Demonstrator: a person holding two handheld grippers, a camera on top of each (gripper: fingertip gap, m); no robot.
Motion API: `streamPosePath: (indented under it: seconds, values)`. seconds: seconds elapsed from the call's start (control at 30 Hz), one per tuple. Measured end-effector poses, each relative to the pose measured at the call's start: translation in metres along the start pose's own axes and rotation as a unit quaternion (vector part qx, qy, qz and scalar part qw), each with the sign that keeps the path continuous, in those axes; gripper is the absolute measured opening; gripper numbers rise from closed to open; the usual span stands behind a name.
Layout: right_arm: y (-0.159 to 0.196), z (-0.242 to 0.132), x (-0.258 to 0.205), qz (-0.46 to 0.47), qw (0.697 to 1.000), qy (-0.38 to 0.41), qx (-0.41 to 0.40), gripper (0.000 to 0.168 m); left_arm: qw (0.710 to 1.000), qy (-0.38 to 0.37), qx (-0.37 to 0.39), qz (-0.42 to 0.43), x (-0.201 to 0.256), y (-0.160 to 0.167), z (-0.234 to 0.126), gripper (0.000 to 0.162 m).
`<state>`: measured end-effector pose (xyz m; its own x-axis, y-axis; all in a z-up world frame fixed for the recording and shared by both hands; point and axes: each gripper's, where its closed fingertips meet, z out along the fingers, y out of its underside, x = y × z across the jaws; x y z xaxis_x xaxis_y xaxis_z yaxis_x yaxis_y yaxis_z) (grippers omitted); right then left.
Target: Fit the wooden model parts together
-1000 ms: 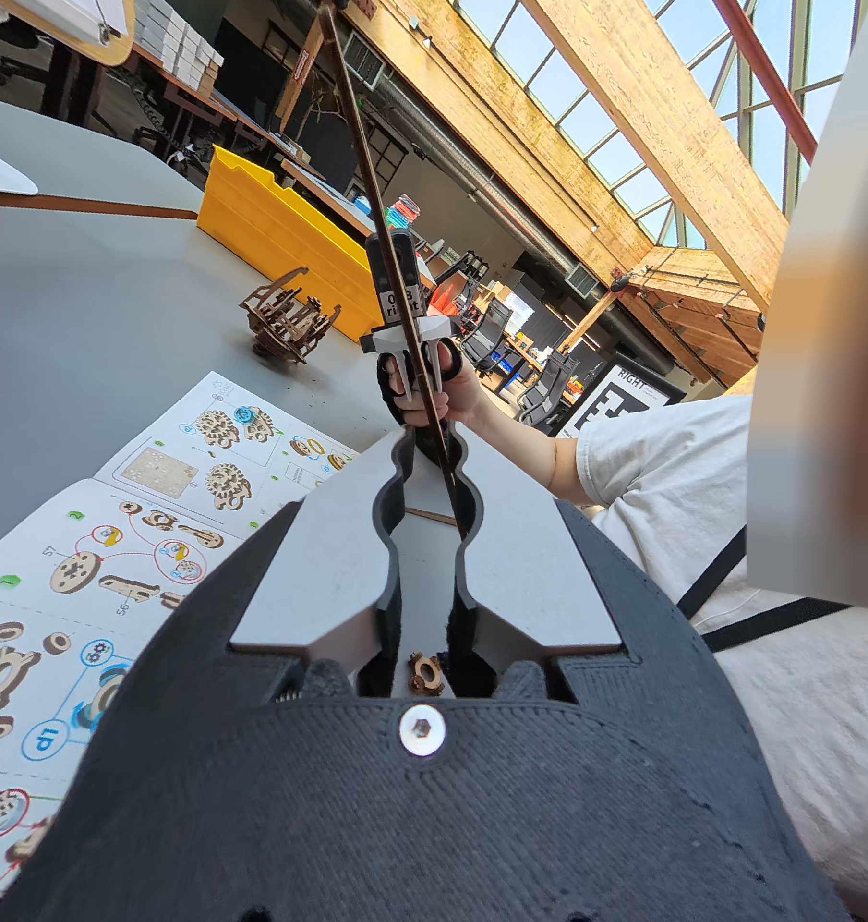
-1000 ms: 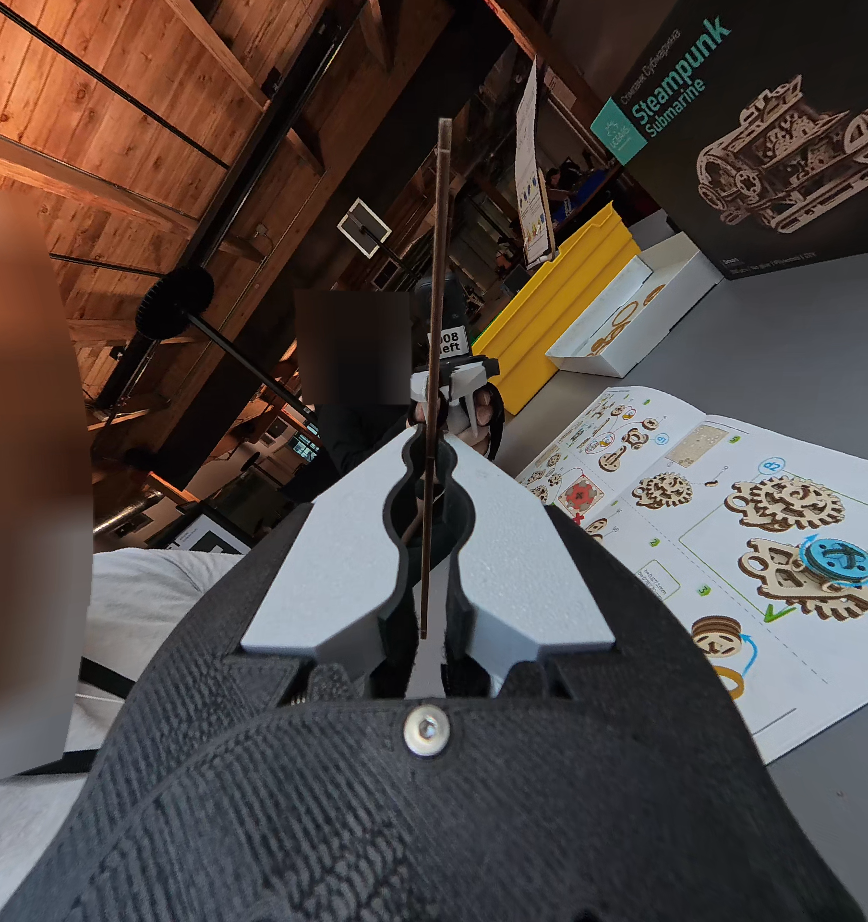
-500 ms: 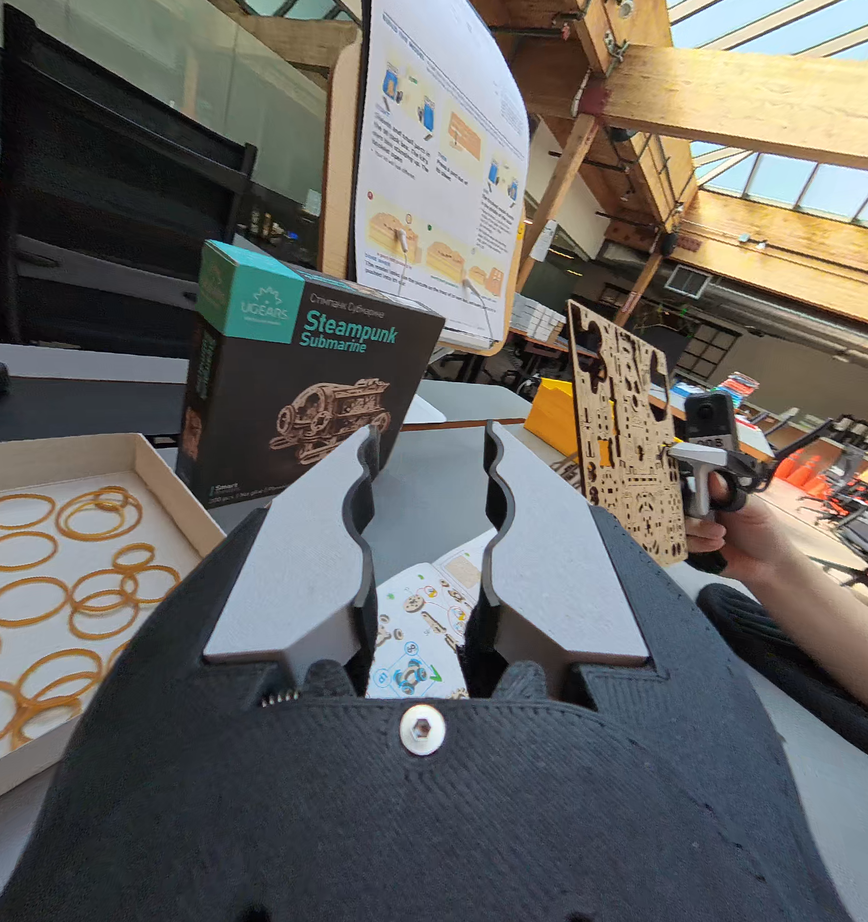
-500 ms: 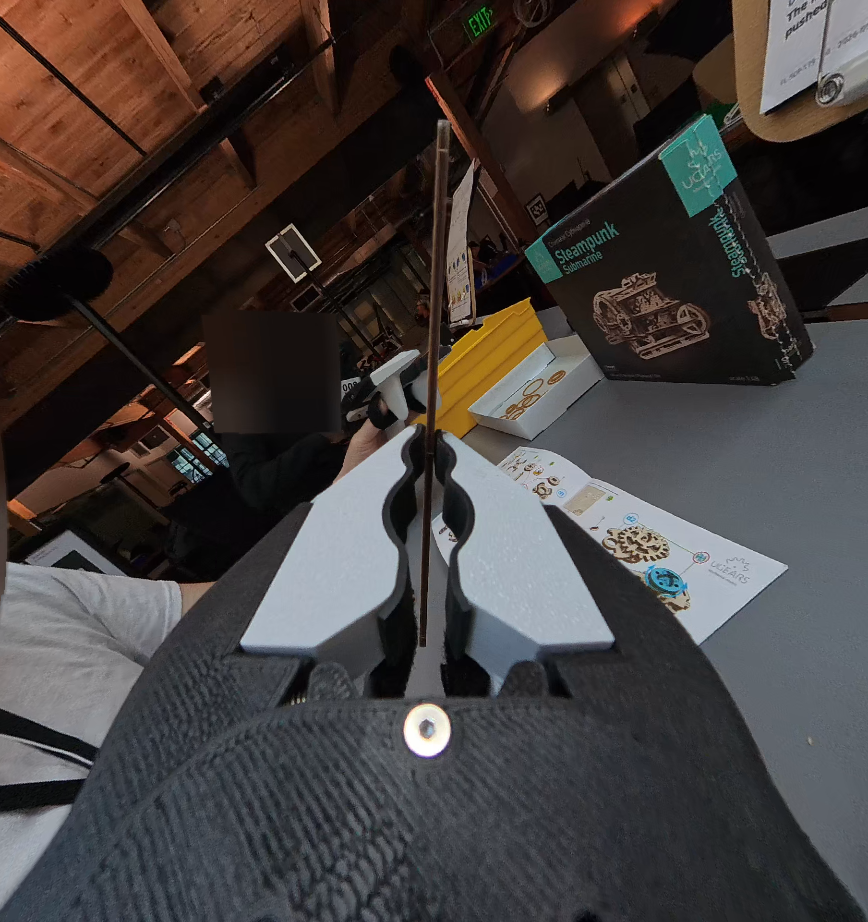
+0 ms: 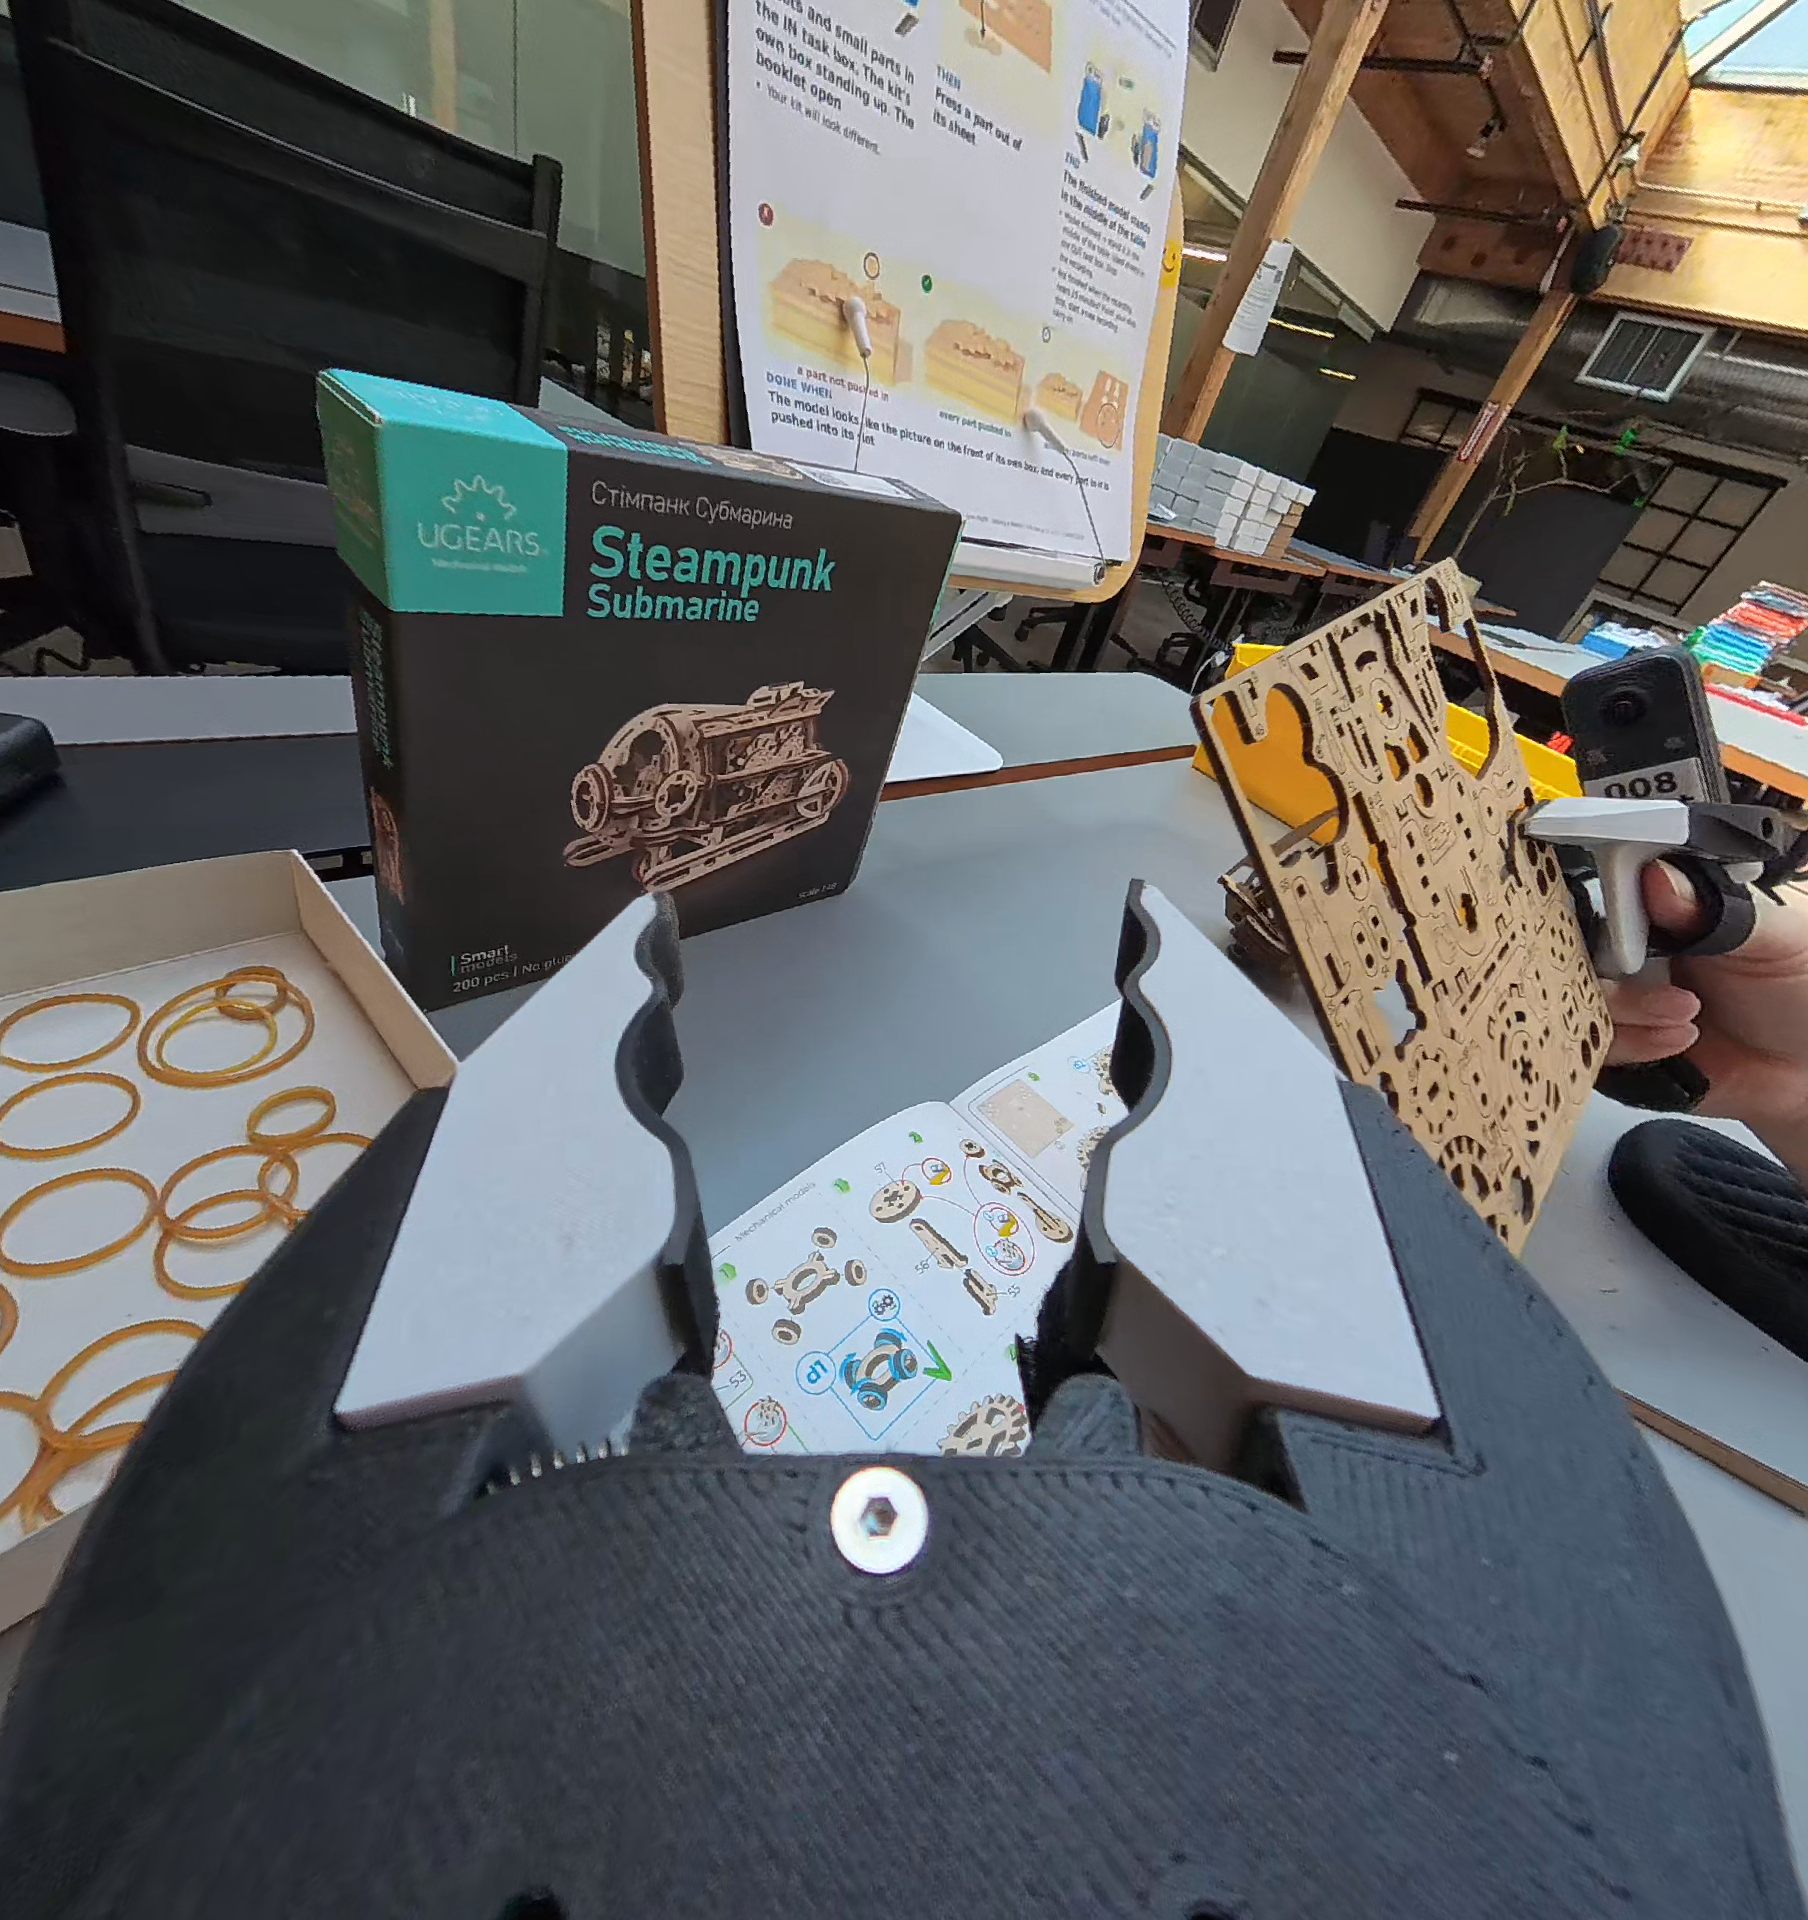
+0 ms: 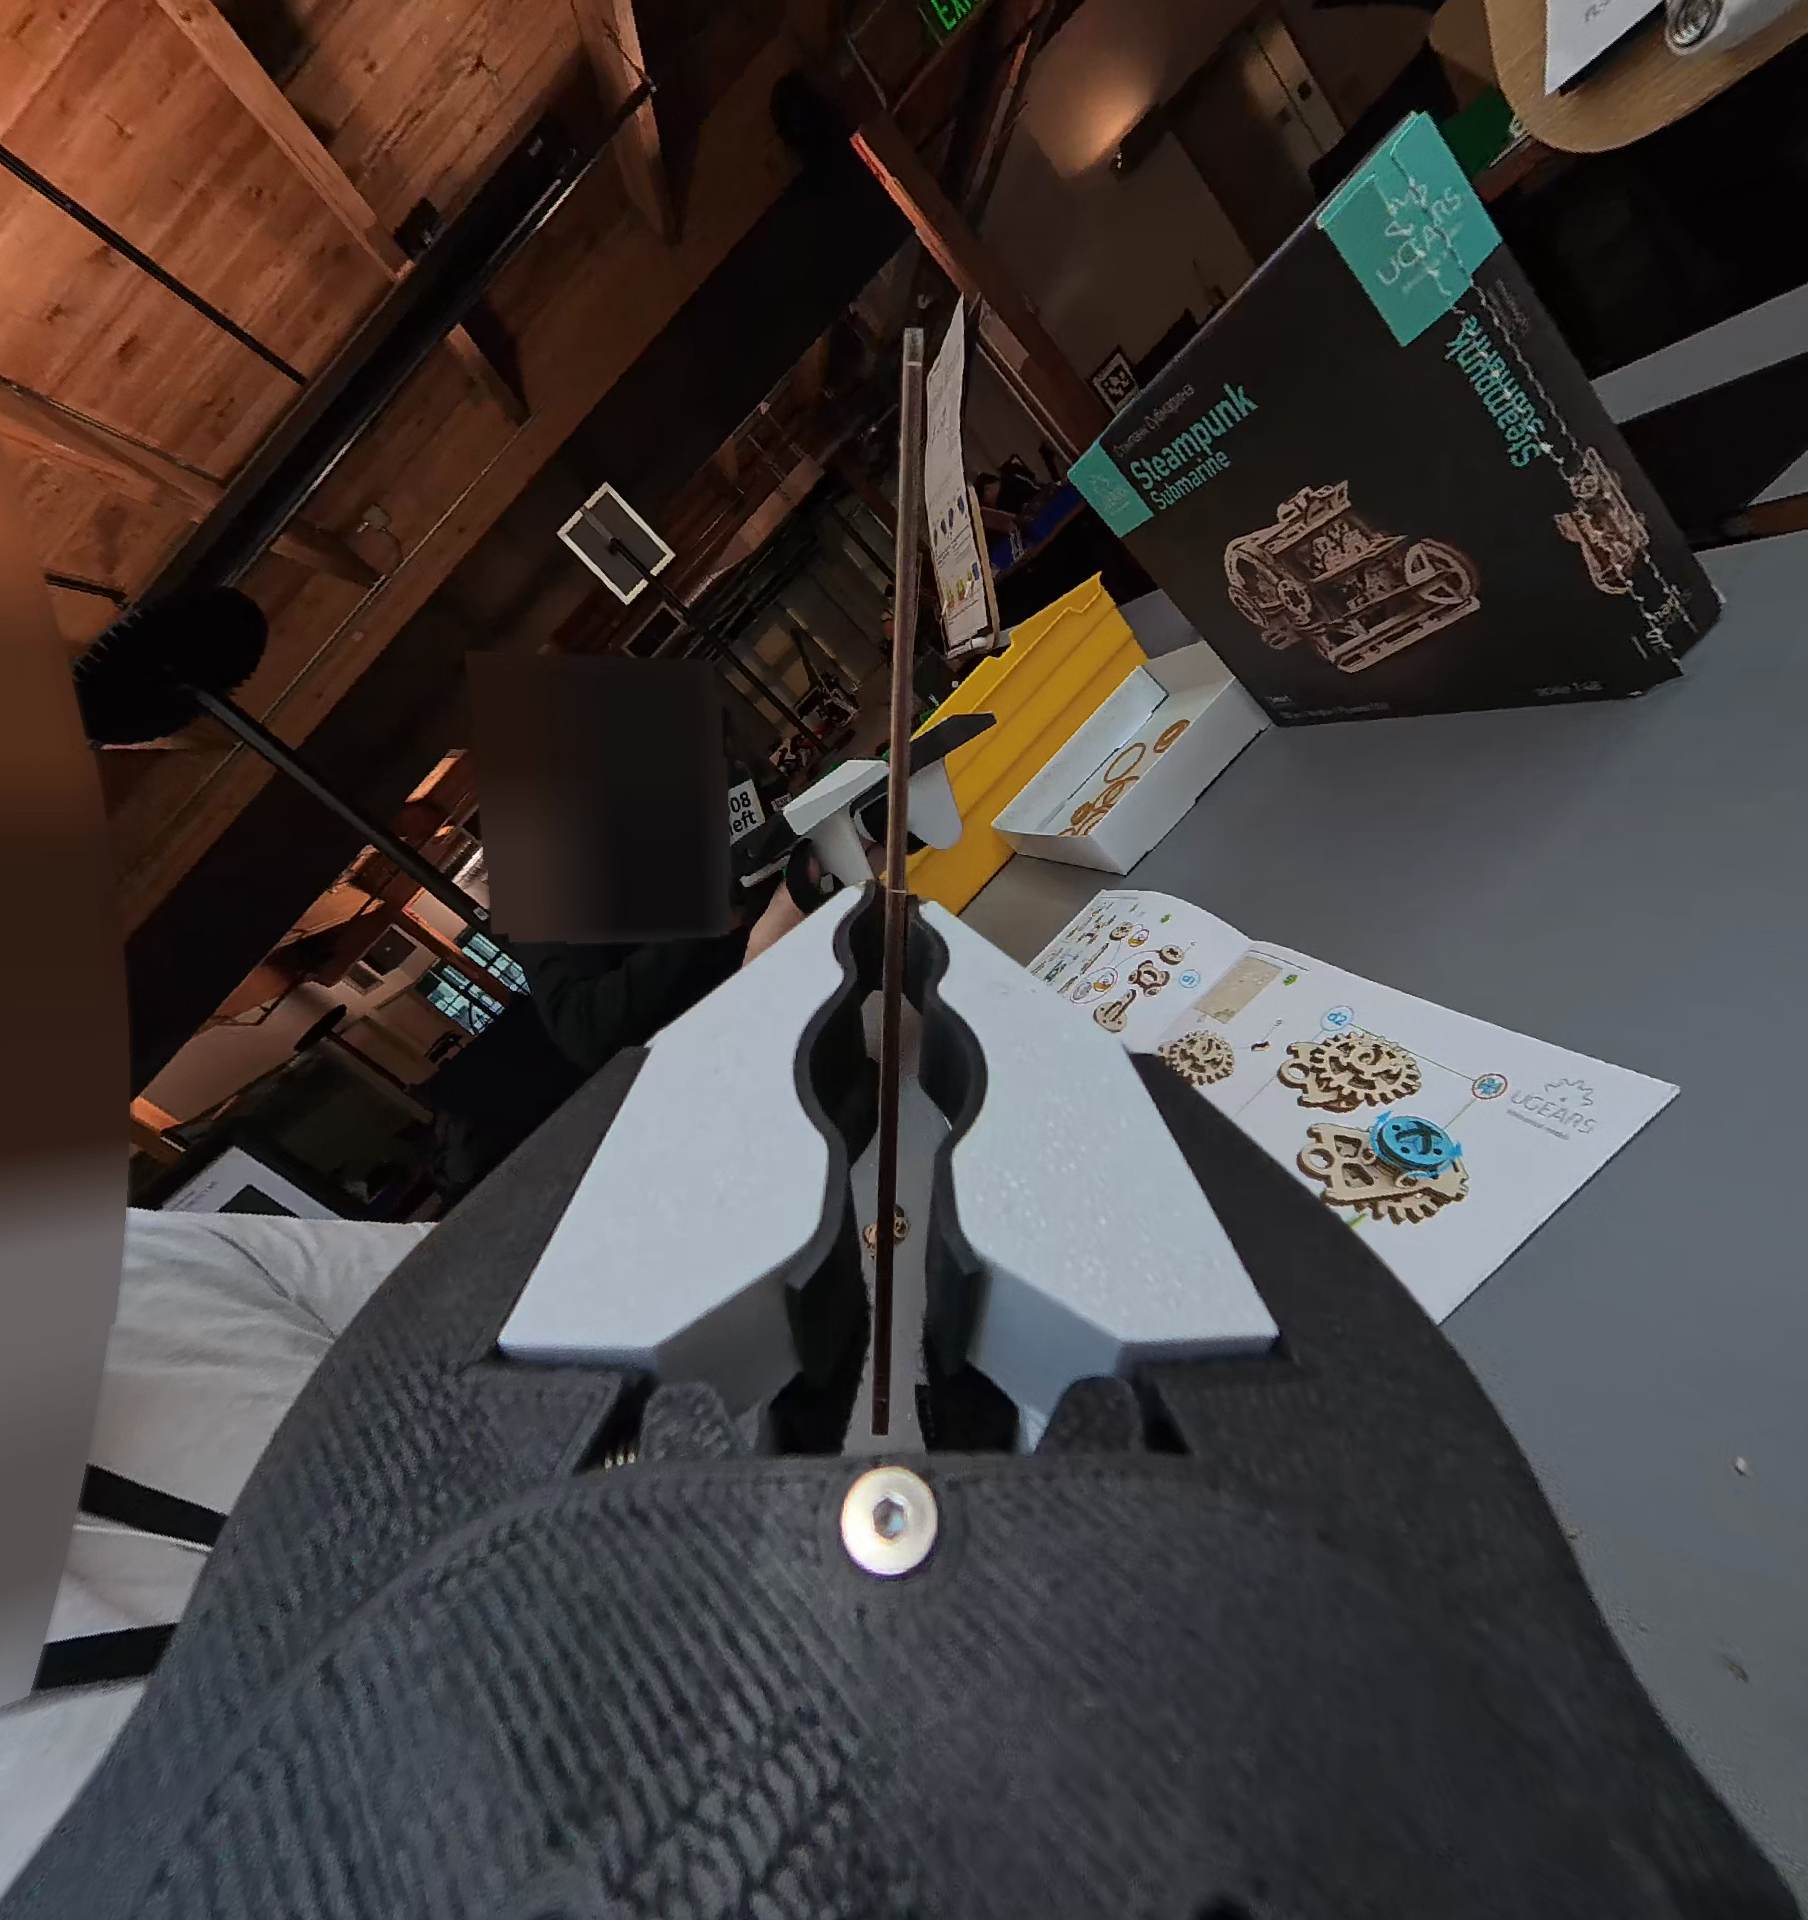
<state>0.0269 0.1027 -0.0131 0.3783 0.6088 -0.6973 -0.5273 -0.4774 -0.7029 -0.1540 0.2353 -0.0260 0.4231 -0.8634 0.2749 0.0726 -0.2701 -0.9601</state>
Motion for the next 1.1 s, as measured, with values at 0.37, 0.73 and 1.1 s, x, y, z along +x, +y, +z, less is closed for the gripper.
streamPosePath:
  seconds: [0.37, 0.73, 1.1]
  values:
    - [-0.012, -0.007, 0.005, 0.037, 0.998, -0.009, 0.046, 0.0, 0.997, -0.02, 0.0, -0.077, -0.01, 0.003, 0.004, 0.092]
    - [-0.018, -0.01, 0.003, 0.053, 0.996, -0.019, 0.071, 0.0, 0.997, -0.044, -0.014, -0.058, -0.015, 0.009, 0.006, 0.109]
    - [-0.023, -0.013, 0.0, 0.05, 0.995, -0.025, 0.083, 0.0, 0.994, -0.089, 0.029, -0.048, -0.035, -0.005, -0.009, 0.112]
